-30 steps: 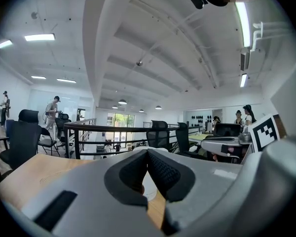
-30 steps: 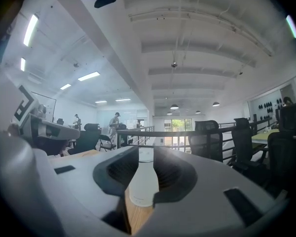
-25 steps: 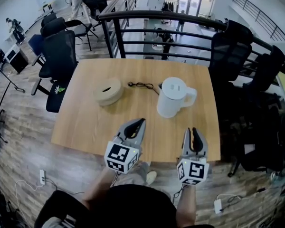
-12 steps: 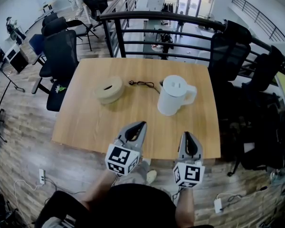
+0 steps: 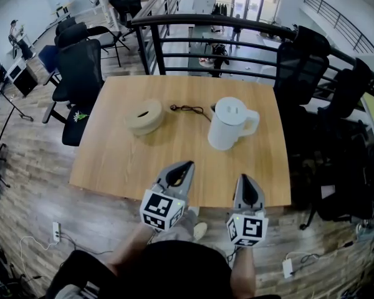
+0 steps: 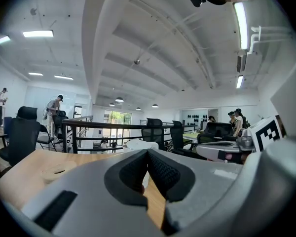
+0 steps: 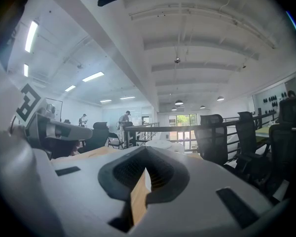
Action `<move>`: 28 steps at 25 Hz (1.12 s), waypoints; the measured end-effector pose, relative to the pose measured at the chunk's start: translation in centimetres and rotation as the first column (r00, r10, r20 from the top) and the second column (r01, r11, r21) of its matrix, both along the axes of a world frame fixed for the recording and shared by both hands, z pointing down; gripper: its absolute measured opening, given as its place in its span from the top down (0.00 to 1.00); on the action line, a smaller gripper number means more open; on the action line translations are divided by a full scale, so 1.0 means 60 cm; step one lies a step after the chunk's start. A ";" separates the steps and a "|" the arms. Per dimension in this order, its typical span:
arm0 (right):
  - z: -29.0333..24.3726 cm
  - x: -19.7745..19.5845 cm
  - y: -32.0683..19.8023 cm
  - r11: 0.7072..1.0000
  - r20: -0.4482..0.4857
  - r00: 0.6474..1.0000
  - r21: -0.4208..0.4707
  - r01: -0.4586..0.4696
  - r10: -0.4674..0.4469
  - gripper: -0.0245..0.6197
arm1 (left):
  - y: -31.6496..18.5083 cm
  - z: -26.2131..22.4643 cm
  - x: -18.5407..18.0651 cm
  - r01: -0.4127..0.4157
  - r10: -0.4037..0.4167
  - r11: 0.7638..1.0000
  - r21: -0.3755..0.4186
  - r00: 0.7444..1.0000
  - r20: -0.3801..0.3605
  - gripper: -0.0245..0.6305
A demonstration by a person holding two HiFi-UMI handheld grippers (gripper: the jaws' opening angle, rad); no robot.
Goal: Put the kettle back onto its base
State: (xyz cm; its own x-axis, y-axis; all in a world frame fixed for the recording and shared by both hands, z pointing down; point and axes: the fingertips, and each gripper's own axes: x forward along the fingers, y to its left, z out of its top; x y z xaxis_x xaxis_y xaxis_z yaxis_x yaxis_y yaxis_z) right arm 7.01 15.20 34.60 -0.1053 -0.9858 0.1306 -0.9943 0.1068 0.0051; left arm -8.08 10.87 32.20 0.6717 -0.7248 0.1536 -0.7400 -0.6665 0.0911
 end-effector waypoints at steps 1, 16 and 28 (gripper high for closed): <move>0.001 -0.001 0.000 1.000 0.002 1.000 -0.001 -0.001 0.001 0.96 | 0.000 0.000 0.000 -0.001 0.001 1.000 0.001 1.000 0.001 0.96; 0.004 0.014 0.006 1.000 -0.003 1.000 -0.010 -0.010 0.010 0.97 | 0.004 0.001 0.013 -0.014 0.014 1.000 0.002 1.000 0.003 0.96; 0.007 0.010 0.009 1.000 -0.006 1.000 -0.014 0.005 -0.005 0.97 | 0.005 0.002 0.012 -0.011 0.011 1.000 -0.004 1.000 0.001 0.96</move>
